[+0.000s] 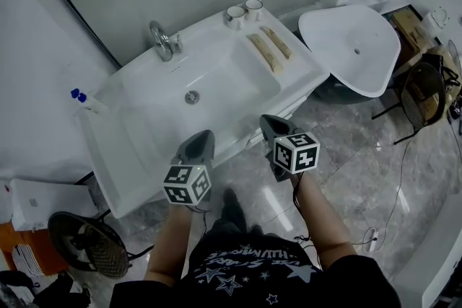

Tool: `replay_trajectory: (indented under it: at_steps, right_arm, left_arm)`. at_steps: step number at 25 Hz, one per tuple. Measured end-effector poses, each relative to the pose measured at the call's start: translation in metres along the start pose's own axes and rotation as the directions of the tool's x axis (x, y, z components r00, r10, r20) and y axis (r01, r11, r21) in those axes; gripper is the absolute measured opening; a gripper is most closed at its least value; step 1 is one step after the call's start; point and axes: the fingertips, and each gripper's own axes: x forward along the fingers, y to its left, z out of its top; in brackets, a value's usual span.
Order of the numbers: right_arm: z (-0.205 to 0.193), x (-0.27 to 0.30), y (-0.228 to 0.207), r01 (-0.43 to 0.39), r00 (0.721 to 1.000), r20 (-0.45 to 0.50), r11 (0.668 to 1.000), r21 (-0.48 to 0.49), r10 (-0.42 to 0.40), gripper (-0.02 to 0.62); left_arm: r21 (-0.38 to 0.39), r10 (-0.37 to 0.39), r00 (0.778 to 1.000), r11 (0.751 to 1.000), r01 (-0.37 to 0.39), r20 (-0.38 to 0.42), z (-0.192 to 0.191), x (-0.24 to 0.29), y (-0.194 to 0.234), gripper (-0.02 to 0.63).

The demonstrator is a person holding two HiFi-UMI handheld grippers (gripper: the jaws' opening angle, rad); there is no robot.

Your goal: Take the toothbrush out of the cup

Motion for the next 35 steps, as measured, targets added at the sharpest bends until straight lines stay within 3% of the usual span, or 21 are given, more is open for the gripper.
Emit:
replay_trajectory:
  at_steps: [20, 35]
  right_arm:
    - [-0.052, -0.148, 0.058, -0.068, 0.996, 0.06, 0.996, -0.06, 0.072, 0.014]
    - [-0.073, -0.205, 0.087, -0.086, 0.993, 0.075, 0.991, -0.105, 0.094, 0.014]
  left_arm:
    - [0.048, 0.004, 0.999, 0.999, -0.006, 0.038, -0.053, -0.108, -0.124, 0.021]
    - [0.042, 0.012, 0.998, 0.999, -0.014, 0.059, -0.074, -0.16, -0.17, 0.021]
